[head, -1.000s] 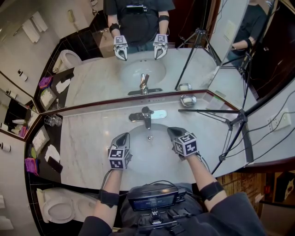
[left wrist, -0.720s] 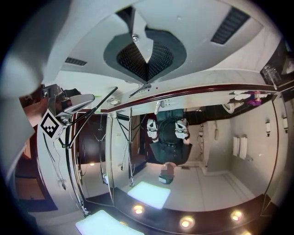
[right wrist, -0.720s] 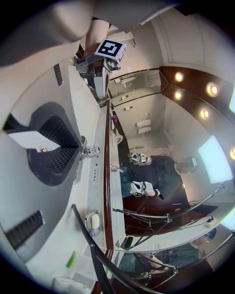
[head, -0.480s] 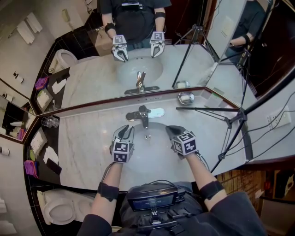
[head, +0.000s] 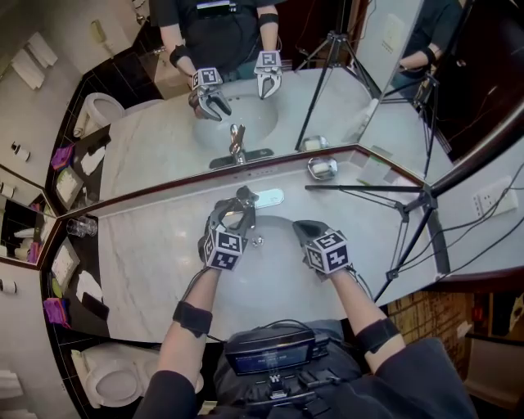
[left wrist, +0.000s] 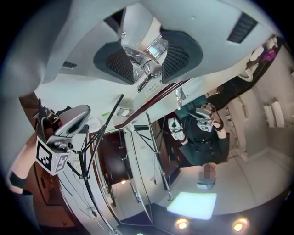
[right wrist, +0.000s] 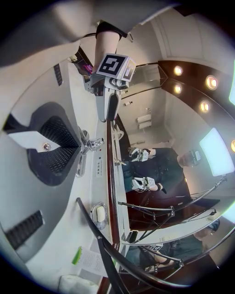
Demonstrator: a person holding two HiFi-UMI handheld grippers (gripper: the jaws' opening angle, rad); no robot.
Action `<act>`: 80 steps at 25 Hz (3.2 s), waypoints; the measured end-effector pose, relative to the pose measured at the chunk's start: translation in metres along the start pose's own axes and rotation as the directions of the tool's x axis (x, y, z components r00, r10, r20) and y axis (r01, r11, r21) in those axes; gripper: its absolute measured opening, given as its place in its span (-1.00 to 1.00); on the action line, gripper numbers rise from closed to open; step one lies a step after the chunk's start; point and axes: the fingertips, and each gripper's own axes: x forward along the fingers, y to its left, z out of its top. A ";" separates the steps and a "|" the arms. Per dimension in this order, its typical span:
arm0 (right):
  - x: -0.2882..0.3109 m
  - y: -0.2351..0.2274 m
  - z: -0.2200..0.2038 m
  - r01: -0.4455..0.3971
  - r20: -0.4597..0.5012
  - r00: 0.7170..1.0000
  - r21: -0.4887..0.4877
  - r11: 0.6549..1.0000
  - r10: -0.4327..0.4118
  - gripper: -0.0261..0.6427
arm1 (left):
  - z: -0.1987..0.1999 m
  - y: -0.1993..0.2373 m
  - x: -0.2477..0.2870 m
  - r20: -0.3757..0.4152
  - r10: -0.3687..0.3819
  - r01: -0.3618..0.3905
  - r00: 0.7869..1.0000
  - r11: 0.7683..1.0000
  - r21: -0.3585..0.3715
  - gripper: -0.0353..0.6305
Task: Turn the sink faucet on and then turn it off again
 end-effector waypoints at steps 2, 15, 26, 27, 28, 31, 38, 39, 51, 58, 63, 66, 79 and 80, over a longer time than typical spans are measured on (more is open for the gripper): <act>-0.001 -0.005 -0.001 0.008 -0.001 1.000 0.005 1.000 -0.008 -0.85 | 0.001 -0.005 0.014 -0.022 -0.024 0.025 0.999 0.998 0.054 -0.25; -0.007 -0.028 -0.011 0.047 -0.009 0.999 0.039 0.998 -0.047 -0.85 | -0.011 -0.031 0.080 -0.148 -0.089 0.135 0.985 0.930 0.341 -0.21; -0.002 -0.031 -0.018 0.043 -0.020 0.999 0.054 0.998 -0.042 -0.85 | -0.014 -0.037 0.086 -0.152 -0.098 0.145 0.984 0.926 0.347 -0.36; -0.001 -0.029 -0.018 0.040 -0.021 0.999 0.053 0.998 -0.039 -0.85 | -0.014 -0.037 0.086 -0.150 -0.093 0.140 0.984 0.928 0.346 -0.36; -0.001 -0.028 -0.018 0.039 -0.022 0.999 0.052 0.998 -0.038 -0.85 | -0.014 -0.037 0.086 -0.148 -0.087 0.134 0.985 0.928 0.348 -0.36; 0.000 -0.027 -0.018 0.037 -0.022 0.999 0.051 0.998 -0.036 -0.85 | -0.015 -0.039 0.086 -0.144 -0.077 0.124 0.987 0.928 0.353 -0.36; 0.002 -0.025 -0.017 0.033 -0.026 0.999 0.049 0.998 -0.031 -0.85 | -0.018 -0.046 0.086 -0.147 -0.085 0.135 0.985 0.918 0.373 -0.38; 0.003 -0.025 -0.017 0.032 -0.026 0.999 0.048 0.998 -0.031 -0.85 | -0.019 -0.049 0.086 -0.150 -0.090 0.141 0.985 0.916 0.376 -0.38; 0.000 -0.029 -0.018 0.040 -0.025 0.999 0.054 0.998 -0.039 -0.85 | -0.032 -0.070 0.089 -0.187 -0.120 0.186 0.975 0.901 0.391 -0.51; 0.001 -0.028 -0.019 0.033 -0.025 0.999 0.053 0.998 -0.032 -0.85 | -0.031 -0.070 0.091 -0.196 -0.123 0.194 0.973 0.894 0.403 -0.51; 0.001 -0.023 -0.015 0.027 -0.016 1.000 0.042 0.999 -0.026 -0.85 | -0.031 -0.070 0.084 -0.215 -0.138 0.217 0.967 0.889 0.404 -0.51; 0.001 -0.021 -0.012 0.018 -0.010 1.000 0.036 0.999 -0.017 -0.85 | -0.029 -0.075 0.072 -0.212 -0.150 0.229 0.966 0.879 0.419 -0.51; 0.008 0.010 0.006 -0.031 0.012 0.999 -0.014 0.999 0.031 -0.85 | -0.007 -0.039 -0.014 -0.049 -0.094 0.100 0.994 0.985 0.139 -0.89; 0.008 0.012 0.007 -0.033 0.014 0.999 -0.017 0.999 0.033 -0.85 | -0.010 -0.036 -0.021 -0.041 -0.089 0.093 0.995 0.991 0.092 -0.89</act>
